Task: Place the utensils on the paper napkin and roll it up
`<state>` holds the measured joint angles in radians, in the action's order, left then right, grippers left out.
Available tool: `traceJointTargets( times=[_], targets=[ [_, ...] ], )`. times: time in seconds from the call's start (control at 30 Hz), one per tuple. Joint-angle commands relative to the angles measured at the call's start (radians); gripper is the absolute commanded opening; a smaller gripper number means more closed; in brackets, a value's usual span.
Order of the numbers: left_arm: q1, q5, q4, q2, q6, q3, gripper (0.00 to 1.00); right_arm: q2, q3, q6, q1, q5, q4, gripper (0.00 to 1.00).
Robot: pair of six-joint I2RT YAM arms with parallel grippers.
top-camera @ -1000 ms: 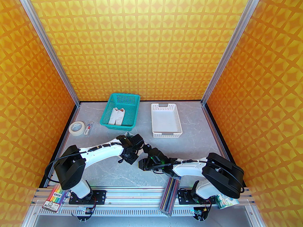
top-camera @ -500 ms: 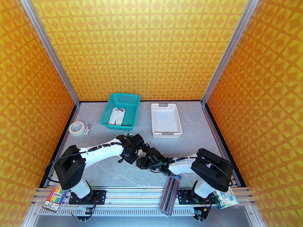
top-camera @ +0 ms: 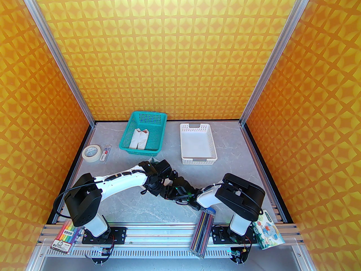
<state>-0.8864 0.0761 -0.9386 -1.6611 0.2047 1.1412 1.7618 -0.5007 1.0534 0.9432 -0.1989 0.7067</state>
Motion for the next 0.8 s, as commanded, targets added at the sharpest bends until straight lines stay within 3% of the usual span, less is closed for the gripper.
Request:
traceJointTargets(
  times=[0.0,0.1,0.4,0.77],
  targets=[
    [0.017,0.013,-0.002,0.049,-0.002,-0.001,0.22,0.024,-0.025,0.028,0.005,0.038,0.056,0.13],
    [0.032,0.012,-0.003,0.092,0.004,-0.014,0.26,0.034,-0.032,0.035,0.006,0.043,0.062,0.13],
    [0.115,-0.017,0.073,0.281,0.064,-0.136,0.58,0.036,-0.037,0.038,0.006,0.055,0.059,0.13],
    [0.17,-0.113,0.316,0.436,0.064,-0.343,0.73,0.011,-0.05,0.021,0.006,0.062,0.019,0.13]
  ],
)
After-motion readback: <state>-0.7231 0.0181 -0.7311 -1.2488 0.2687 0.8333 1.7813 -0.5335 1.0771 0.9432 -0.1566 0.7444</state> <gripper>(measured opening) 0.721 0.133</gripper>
